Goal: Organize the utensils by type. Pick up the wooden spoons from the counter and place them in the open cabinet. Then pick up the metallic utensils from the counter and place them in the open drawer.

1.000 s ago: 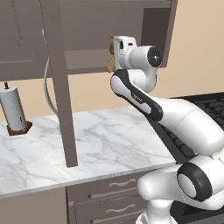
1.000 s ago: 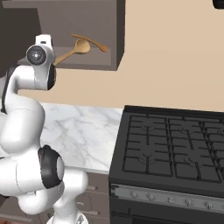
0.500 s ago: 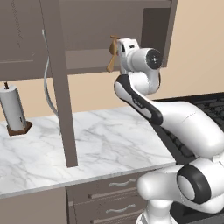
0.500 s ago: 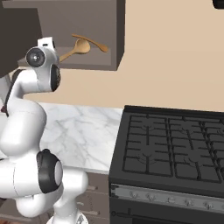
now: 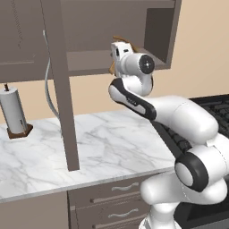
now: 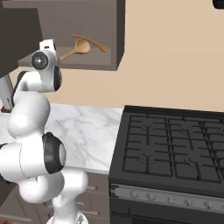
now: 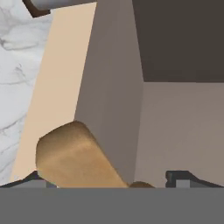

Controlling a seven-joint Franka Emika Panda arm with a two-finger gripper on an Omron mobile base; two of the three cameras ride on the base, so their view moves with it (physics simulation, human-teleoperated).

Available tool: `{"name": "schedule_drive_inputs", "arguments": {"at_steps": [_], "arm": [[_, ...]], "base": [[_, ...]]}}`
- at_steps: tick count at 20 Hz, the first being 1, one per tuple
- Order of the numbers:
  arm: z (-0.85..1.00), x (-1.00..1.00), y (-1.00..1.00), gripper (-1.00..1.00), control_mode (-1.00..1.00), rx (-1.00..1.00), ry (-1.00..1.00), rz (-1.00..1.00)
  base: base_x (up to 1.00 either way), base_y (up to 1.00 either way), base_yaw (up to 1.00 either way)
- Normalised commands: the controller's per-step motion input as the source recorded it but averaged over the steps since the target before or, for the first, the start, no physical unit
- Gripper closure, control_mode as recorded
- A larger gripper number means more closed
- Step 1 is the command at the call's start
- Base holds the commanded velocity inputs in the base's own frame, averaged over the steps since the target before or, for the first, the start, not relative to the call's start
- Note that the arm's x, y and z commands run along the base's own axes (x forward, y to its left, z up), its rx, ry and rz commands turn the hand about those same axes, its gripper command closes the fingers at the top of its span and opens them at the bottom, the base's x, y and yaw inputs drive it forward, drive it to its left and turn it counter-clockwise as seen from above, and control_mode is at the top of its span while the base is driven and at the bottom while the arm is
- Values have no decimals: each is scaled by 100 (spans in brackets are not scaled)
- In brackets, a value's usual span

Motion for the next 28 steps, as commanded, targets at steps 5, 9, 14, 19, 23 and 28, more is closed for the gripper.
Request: {"name": "schedule_drive_inputs", "arguments": {"at_steps": [5,9,14,19,23,28], "arm": [[7,53,26,-100,-100,6,-1,6],[9,57,29,-100,-100,9,0,6],[17,58,30,-100,-100,8,0,6],[26,52,36,-100,-100,9,0,6],[20,36,45,-100,-100,13,0,7],[2,14,45,-100,-100,10,-2,6]], "base": [[0,0,0],[0,0,0],[0,0,0],[0,0,0],[0,0,0],[0,0,0]]}}
